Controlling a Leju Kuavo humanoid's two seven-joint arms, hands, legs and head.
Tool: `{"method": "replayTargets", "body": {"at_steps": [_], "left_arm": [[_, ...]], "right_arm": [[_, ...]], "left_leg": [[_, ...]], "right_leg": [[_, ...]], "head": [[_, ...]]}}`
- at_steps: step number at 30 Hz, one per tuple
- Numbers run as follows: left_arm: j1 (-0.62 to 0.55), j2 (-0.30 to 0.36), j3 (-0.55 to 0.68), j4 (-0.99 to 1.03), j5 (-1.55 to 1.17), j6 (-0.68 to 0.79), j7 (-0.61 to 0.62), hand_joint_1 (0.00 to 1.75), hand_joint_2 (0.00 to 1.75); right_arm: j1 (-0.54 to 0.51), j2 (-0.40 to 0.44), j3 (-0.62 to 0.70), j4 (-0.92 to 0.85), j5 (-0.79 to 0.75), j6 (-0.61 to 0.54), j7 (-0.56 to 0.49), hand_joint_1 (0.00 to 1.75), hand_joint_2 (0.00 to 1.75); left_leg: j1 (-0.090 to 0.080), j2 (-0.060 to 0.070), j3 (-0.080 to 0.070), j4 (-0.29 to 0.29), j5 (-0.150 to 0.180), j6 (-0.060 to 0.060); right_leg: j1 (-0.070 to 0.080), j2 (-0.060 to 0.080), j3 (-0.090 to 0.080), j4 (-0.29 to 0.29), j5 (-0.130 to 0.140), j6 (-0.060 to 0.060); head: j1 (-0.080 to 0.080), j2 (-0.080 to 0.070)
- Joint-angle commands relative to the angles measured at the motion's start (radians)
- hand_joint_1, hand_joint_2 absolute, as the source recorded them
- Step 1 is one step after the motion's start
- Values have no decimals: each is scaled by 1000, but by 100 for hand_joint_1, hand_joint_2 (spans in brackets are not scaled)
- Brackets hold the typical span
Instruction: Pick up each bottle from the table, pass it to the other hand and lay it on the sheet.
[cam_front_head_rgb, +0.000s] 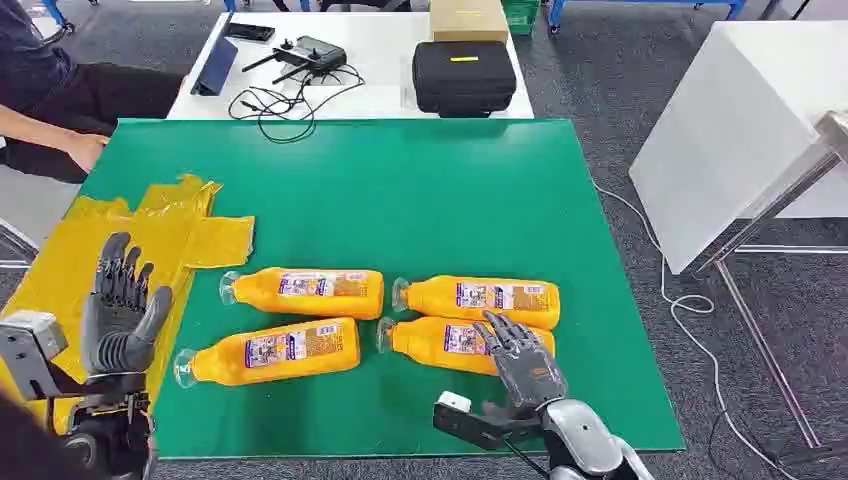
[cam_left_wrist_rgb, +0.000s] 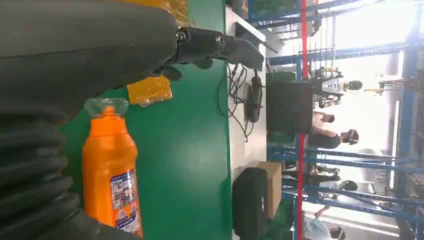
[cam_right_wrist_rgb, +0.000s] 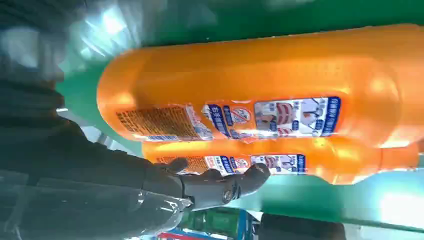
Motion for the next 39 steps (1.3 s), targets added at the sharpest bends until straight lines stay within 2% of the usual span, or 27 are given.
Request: {"method": "replayTargets", "body": {"at_steps": [1, 13, 17, 18, 19, 20, 25, 31, 36, 37, 38, 39], "left_arm": [[-116, 14, -24, 151, 1, -1, 8, 0, 0], [-136, 13, -32, 177, 1, -9, 9, 0, 0], [-174, 21, -38, 239, 7, -23, -2, 0, 0], [-285, 32, -49, 413, 17, -25, -65, 0, 0], [-285, 32, -49, 413, 17, -25, -65, 0, 0], [-290, 33, -50, 423, 20, -23, -71, 0, 0], [-290, 33, -50, 423, 20, -23, -71, 0, 0], [-290, 33, -50, 423, 20, -23, -71, 0, 0], [-289, 43, -52, 440, 34, -19, -89, 0, 0], [-292, 46, -52, 449, 38, -20, -94, 0, 0], [-296, 48, -53, 457, 40, -20, -97, 0, 0], [-299, 51, -54, 464, 43, -19, -101, 0, 0]], "right_arm": [[-10, 37, -97, 42, 36, 30, 50, 0, 175], [-23, 45, -124, 81, 49, 28, 59, 0, 175], [-36, 50, -145, 125, 51, 26, 55, 0, 175], [-173, 80, -132, 498, 42, 24, -62, 0, 175], [-173, 80, -132, 498, 42, 24, -62, 0, 175], [-200, 88, -110, 578, 37, 13, -93, 0, 175], [-200, 88, -110, 578, 37, 13, -93, 0, 175], [-200, 88, -110, 578, 37, 13, -93, 0, 175], [-260, 121, -60, 702, 43, 3, -127, 3, 175], [-269, 132, -54, 718, 43, 4, -130, 131, 175], [-276, 142, -50, 729, 44, 4, -128, 148, 175], [-283, 154, -47, 739, 43, 3, -128, 150, 175]], "left_leg": [[0, -2, 2, -1, 0, -1], [1, -1, 4, -2, 0, -1], [0, -1, 3, -2, 0, -1], [0, 0, 2, -2, 0, -1], [1, 0, 4, -2, 0, -1], [1, 0, 5, -2, 0, -1], [1, 5, 12, -1, -1, -1], [2, 4, 15, -2, -1, -1], [1, 6, 21, -2, -2, -1], [2, 6, 21, -3, -1, -1], [2, 7, 21, -2, -1, -1], [2, 9, 23, -2, -2, -1]], "right_leg": [[0, -3, 3, -1, -1, 0], [1, -3, 4, -2, -1, 0], [1, -2, 4, -2, 0, 0], [0, -1, 3, -1, 0, 0], [1, -2, 4, -2, 0, 0], [1, -1, 6, -3, 0, 0], [1, 5, 10, -2, 0, 0], [2, 3, 14, -3, 2, -1], [2, 7, 20, -3, 2, -1], [3, 6, 20, -4, 2, -1], [3, 7, 20, -4, 3, -1], [3, 9, 21, -3, 3, -2]], "head": [[0, 0], [0, 0], [0, 0], [0, 0], [0, 0], [0, 0], [0, 0], [0, 0], [0, 0], [0, 0], [0, 0], [0, 0]]}}
